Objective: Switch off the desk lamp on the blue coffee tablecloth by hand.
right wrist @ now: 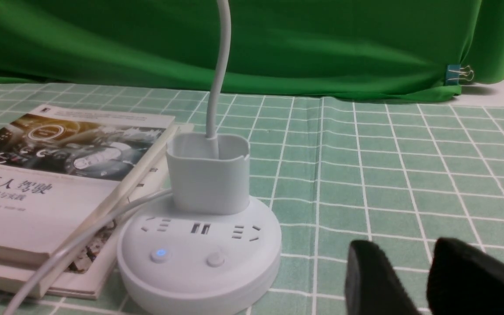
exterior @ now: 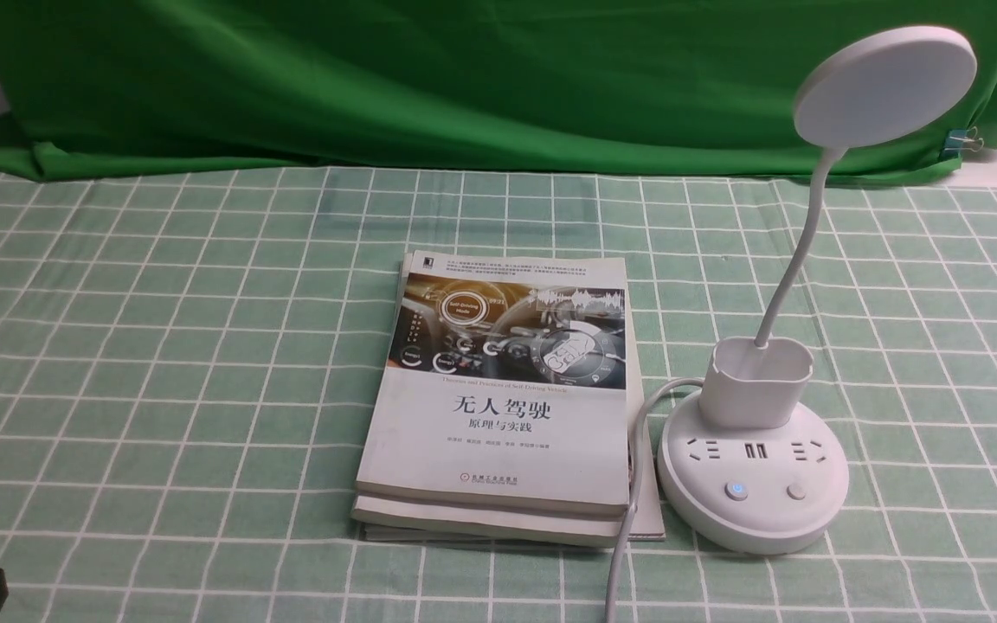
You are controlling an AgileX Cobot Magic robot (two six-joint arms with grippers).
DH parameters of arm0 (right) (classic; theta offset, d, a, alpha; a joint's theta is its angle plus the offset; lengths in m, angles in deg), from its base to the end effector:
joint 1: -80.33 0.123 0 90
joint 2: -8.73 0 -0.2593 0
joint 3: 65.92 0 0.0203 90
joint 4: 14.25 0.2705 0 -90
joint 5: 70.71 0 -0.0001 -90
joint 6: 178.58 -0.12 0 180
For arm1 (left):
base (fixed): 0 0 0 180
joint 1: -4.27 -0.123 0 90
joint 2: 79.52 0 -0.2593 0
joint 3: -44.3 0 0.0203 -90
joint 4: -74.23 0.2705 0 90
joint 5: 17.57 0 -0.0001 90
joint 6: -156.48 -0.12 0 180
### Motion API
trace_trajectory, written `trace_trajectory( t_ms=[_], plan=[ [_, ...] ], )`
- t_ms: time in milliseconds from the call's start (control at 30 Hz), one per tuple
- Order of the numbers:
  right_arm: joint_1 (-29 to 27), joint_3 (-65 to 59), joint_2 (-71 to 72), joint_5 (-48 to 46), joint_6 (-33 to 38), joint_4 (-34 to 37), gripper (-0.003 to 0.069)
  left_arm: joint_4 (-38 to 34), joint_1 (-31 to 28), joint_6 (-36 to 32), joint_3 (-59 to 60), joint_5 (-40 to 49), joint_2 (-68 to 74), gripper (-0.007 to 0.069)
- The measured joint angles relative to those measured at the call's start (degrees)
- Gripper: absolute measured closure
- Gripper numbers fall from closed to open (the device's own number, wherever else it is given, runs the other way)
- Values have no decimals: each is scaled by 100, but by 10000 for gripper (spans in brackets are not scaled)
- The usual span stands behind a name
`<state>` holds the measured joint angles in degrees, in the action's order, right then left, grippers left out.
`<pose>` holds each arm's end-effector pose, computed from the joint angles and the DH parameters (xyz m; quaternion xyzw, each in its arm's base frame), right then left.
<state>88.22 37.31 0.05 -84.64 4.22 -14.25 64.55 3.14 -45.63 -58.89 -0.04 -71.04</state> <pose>0.1289 0.0179 0.1842 -0.0710 0.7592 0.0287 0.6463 0.1285 -0.0036 0.1775 0.0956 0.7744 0.0566 0.6229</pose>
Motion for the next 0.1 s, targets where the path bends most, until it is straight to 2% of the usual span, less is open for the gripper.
trace_trajectory(
  t_ms=[100],
  plan=[
    [0,0,0,0,0,0,434,0,0,0,0,0,0,624]
  ],
)
